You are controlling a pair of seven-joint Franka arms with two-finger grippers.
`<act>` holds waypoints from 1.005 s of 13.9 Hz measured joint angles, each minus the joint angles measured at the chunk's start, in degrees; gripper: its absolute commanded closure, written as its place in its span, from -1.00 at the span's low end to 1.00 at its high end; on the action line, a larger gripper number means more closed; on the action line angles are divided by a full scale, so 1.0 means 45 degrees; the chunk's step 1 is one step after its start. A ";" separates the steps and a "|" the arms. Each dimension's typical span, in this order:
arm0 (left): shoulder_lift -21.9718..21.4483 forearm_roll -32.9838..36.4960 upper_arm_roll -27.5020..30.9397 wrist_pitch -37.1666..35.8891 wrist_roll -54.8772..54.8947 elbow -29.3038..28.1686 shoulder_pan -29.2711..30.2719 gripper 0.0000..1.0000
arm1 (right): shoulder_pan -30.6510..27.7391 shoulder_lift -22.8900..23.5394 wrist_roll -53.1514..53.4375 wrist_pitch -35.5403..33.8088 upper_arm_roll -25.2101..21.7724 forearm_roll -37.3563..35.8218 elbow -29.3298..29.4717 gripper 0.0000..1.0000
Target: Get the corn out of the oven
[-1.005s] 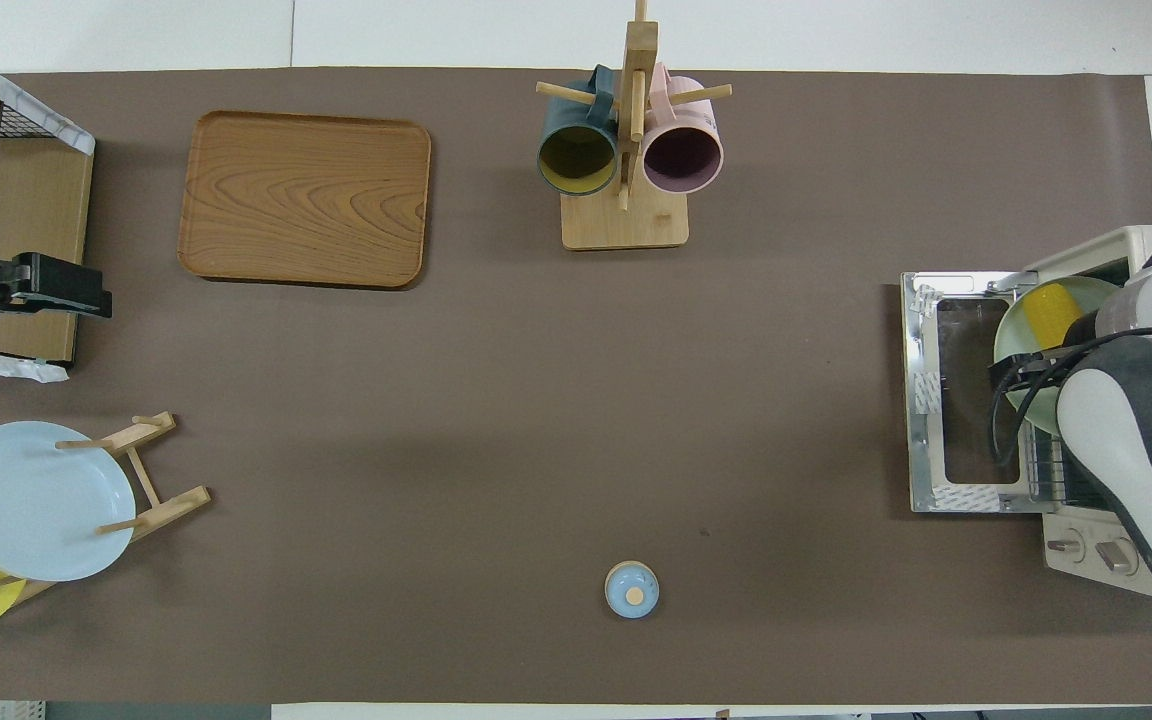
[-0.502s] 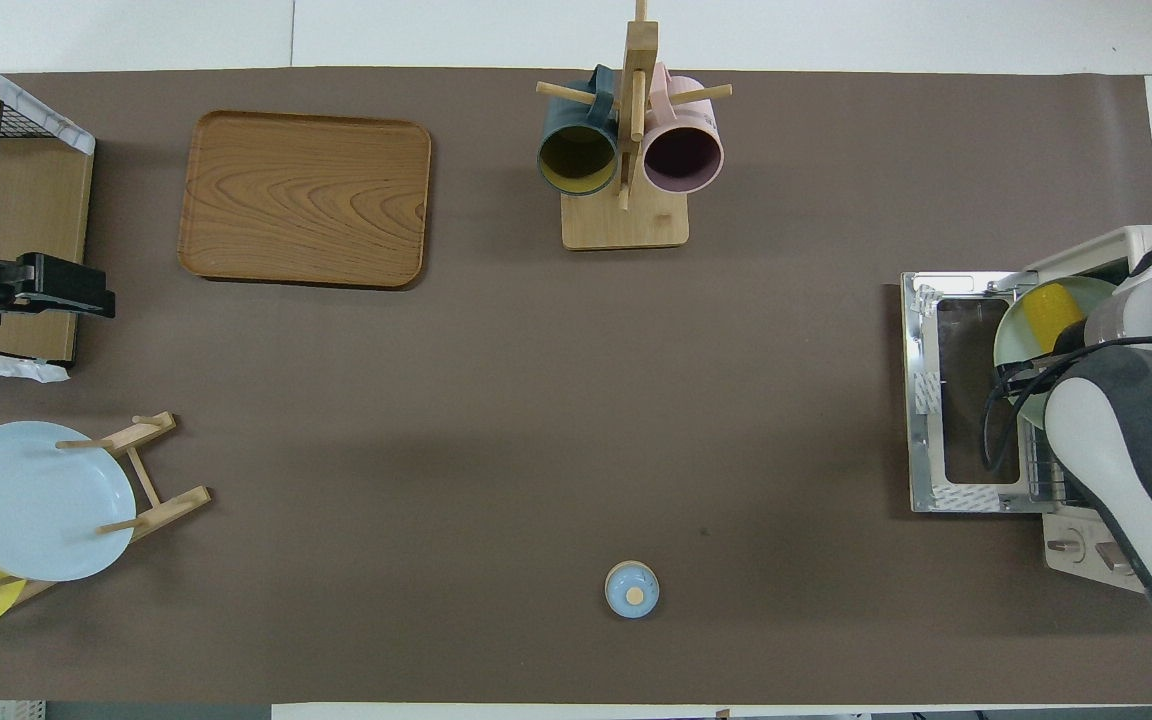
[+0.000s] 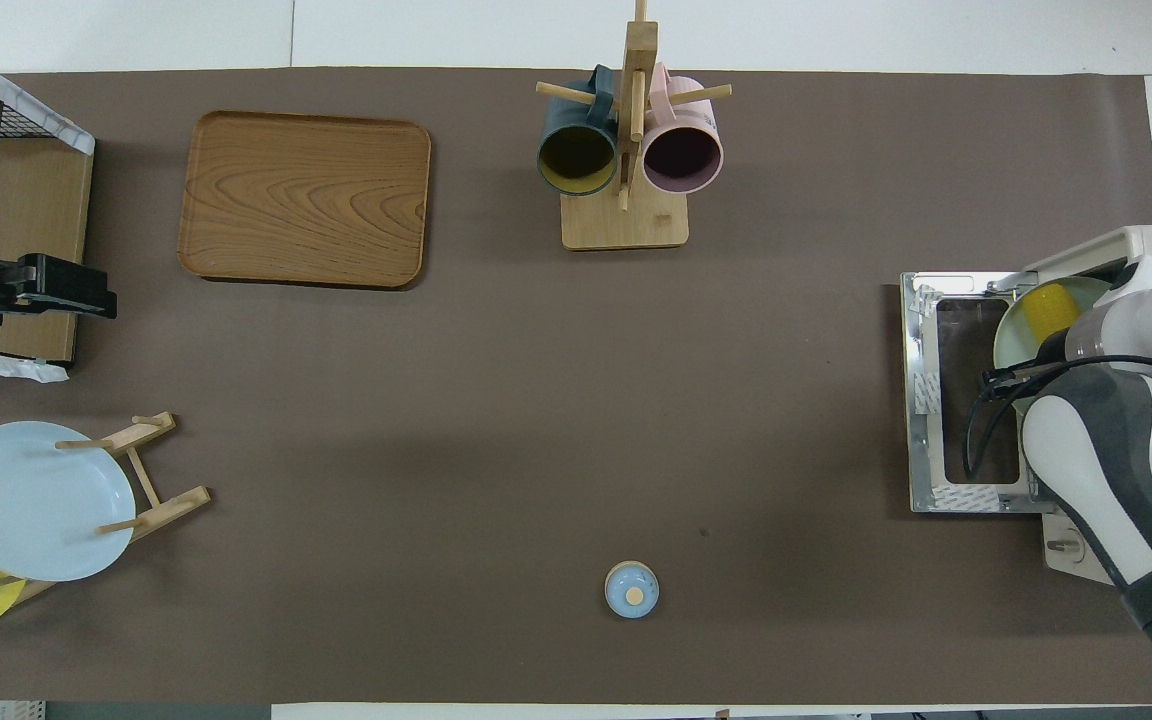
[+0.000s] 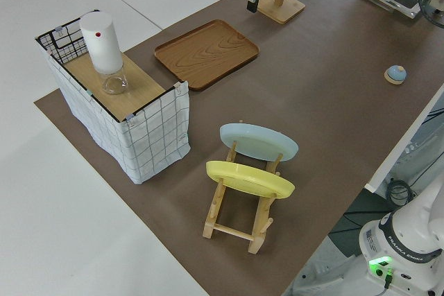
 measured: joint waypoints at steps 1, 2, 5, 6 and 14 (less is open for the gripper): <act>0.0000 0.0000 -0.0003 0.0000 0.0000 -0.0001 0.0000 -1.00 | 0.0000 0.0000 0.0000 0.0050 0.0000 0.0000 -0.0044 0.13; 0.0000 0.0000 -0.0007 0.0000 0.0000 -0.0003 0.0000 -1.00 | 0.0000 0.0000 0.0000 0.0116 0.0000 0.0000 -0.0100 0.13; -0.0001 0.0000 -0.0017 0.0000 0.0000 -0.0024 -0.0001 -1.00 | -0.0001 -0.0001 0.0000 0.0467 -0.0002 0.0000 -0.0358 0.22; 0.0000 0.0000 -0.0023 0.0002 0.0000 -0.0037 -0.0001 -1.00 | -0.0006 -0.0001 0.0000 0.0579 -0.0006 -0.0003 -0.0434 0.36; -0.0002 0.0000 -0.0032 0.0080 0.0007 -0.0135 -0.0001 -1.00 | 0.0160 -0.0243 0.0007 0.0738 0.0021 -0.1128 -0.0610 1.00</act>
